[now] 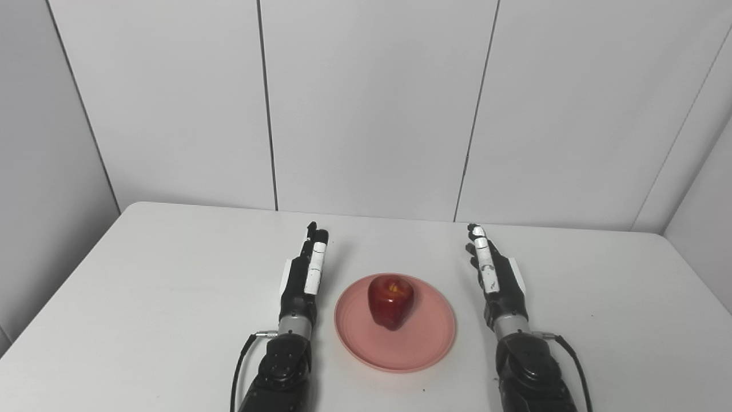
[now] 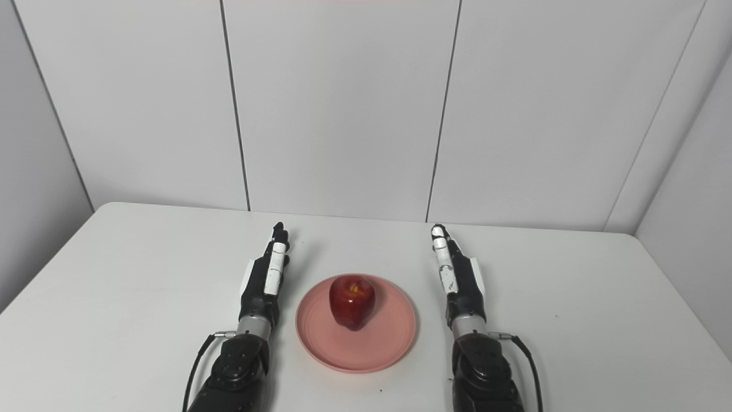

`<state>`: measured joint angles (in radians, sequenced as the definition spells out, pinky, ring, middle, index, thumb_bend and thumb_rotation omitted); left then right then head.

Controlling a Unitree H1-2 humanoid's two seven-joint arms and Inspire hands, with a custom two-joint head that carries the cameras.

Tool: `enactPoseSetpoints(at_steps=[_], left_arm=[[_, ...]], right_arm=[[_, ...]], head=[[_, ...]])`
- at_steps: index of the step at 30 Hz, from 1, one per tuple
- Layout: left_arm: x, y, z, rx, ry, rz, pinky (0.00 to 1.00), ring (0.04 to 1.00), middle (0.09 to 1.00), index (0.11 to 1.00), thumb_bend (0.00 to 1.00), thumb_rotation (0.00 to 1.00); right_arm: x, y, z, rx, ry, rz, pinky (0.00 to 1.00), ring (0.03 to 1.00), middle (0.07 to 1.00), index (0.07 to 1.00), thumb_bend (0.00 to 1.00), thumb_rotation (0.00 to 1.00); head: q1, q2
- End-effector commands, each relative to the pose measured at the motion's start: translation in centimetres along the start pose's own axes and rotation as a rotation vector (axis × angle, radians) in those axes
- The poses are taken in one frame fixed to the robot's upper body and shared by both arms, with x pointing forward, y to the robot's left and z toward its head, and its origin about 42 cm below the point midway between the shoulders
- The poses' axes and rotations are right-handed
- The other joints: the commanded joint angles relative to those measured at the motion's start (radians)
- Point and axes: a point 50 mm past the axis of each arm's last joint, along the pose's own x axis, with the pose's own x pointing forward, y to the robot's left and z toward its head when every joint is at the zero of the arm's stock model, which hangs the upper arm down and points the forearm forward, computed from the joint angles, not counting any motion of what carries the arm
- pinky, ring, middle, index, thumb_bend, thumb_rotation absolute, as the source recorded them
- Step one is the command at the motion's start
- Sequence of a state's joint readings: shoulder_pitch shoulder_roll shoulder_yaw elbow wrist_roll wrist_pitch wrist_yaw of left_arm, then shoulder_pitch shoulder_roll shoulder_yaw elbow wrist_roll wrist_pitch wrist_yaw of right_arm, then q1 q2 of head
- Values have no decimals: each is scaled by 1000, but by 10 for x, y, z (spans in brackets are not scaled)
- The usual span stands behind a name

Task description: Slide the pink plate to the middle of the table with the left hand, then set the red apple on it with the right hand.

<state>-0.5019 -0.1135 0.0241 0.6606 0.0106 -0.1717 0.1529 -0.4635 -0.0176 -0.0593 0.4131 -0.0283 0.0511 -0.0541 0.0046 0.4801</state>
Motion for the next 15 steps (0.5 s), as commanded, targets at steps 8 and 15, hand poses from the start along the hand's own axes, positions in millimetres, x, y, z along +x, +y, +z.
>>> enactPoseSetpoints(at_steps=[8, 15], left_arm=[[-6, 2, -10, -3, 87, 34, 1000, 1000, 1000, 1000, 821, 1000], [-6, 6, -11, -4, 87, 46, 1000, 1000, 1000, 1000, 787, 994]], right_arm=[[0, 4, 3, 12, -110, -27, 1000, 957, 937, 910, 792, 1000], [-4, 5, -12, 39, -95, -26, 1000, 1000, 998, 997, 793, 1000]], head=[[-6, 2], [-9, 6]])
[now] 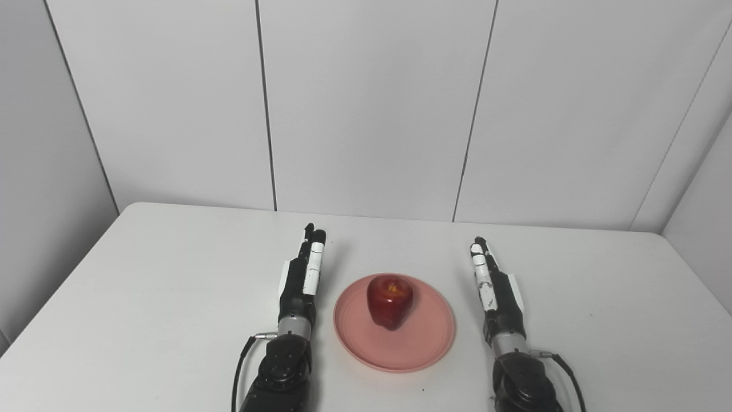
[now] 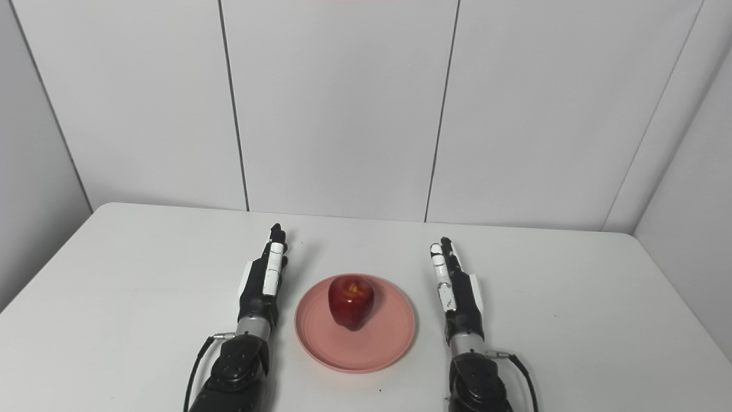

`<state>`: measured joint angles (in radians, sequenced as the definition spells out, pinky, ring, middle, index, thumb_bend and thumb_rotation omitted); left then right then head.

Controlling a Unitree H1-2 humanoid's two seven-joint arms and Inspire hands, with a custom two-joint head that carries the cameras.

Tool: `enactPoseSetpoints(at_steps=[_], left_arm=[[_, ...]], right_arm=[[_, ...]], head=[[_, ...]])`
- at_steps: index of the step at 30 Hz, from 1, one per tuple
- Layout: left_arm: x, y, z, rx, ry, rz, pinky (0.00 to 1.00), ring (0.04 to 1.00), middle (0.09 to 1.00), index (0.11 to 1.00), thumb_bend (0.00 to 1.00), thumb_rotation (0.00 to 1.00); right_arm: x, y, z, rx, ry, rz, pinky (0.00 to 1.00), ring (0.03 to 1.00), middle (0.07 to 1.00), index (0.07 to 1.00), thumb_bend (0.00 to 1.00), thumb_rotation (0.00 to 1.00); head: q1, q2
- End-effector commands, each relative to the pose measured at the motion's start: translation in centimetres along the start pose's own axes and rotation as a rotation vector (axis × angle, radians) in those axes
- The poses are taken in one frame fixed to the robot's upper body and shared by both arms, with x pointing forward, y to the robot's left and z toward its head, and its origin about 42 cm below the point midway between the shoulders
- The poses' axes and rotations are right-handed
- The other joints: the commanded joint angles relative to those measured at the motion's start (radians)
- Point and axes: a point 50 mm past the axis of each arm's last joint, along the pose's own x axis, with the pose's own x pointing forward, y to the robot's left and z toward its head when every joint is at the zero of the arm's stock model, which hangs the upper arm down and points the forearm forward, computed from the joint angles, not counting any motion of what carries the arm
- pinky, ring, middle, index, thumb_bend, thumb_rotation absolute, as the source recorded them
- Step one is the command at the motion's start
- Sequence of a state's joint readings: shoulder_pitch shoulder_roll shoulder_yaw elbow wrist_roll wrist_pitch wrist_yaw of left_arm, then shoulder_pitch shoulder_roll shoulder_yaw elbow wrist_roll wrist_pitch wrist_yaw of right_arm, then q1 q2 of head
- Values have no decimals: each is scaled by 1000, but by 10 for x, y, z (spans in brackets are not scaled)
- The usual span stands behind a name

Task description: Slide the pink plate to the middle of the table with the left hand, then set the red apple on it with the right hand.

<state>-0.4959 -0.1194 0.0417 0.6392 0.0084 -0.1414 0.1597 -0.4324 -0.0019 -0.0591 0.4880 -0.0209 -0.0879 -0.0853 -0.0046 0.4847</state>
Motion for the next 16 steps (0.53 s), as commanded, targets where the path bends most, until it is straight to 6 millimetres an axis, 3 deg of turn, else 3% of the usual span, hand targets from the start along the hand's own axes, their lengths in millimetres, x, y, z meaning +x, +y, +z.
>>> enactPoseSetpoints(at_steps=[1, 16], left_arm=[[-5, 4, -12, 12, 67, 25, 1000, 1000, 1000, 1000, 770, 989], [-5, 6, -14, 17, 75, 26, 1000, 1000, 1000, 1000, 743, 979]], right_arm=[[7, 2, 11, 19, -60, 5, 1000, 1000, 1000, 999, 790, 1000], [8, 2, 3, 89, -36, -2, 1000, 1000, 1000, 1000, 811, 1000]], head=[[1, 1], [-2, 2]])
